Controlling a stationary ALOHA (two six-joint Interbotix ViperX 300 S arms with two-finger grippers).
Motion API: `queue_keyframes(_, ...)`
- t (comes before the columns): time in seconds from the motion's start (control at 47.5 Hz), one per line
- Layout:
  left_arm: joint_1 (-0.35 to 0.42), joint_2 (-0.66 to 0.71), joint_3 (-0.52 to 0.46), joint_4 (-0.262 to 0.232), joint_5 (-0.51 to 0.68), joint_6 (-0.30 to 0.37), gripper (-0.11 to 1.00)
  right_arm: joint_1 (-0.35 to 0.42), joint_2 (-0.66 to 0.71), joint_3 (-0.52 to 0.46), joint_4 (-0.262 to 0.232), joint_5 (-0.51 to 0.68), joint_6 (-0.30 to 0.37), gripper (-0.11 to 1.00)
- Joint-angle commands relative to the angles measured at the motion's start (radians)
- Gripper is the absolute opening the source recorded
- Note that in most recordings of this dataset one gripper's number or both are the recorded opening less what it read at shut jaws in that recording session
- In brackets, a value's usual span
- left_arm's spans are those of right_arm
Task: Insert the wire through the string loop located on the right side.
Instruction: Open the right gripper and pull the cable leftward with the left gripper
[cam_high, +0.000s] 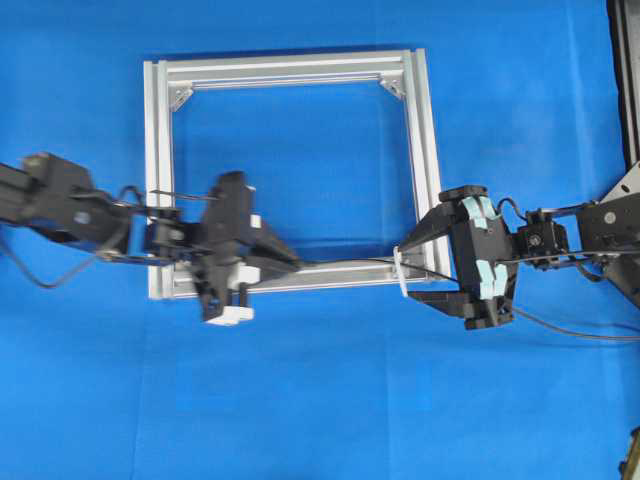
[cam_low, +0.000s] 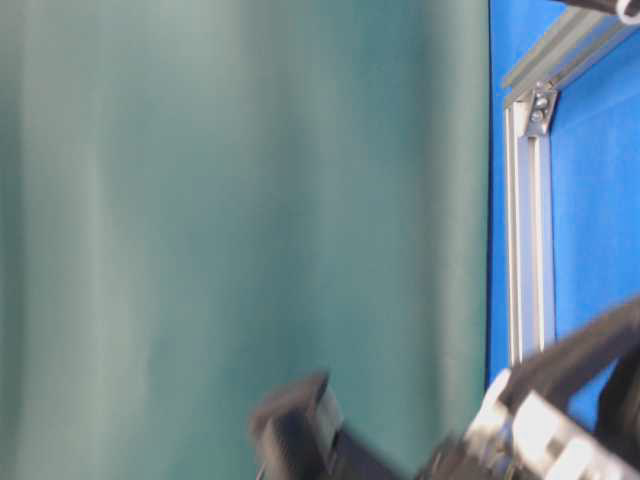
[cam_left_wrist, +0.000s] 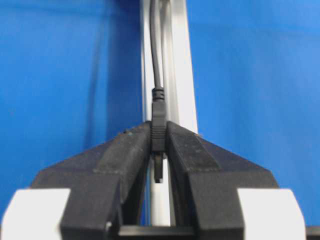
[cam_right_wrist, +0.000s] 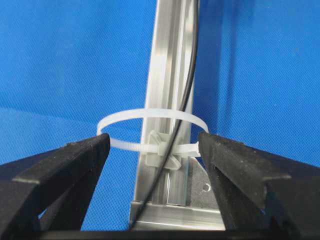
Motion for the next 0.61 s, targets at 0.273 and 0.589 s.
queue_keyframes(0.273, -0.014, -0.181, 0.186, 0.002, -0.008, -0.021, 0.08, -0.005, -0.012, -0.009, 0.0, -0.005, -0.003, 0.84)
queue_keyframes(0.589, -0.04, -0.298, 0.305, 0.002, -0.008, -0.075, 0.08, -0.003, -0.012, -0.009, -0.002, -0.003, -0.005, 0.84)
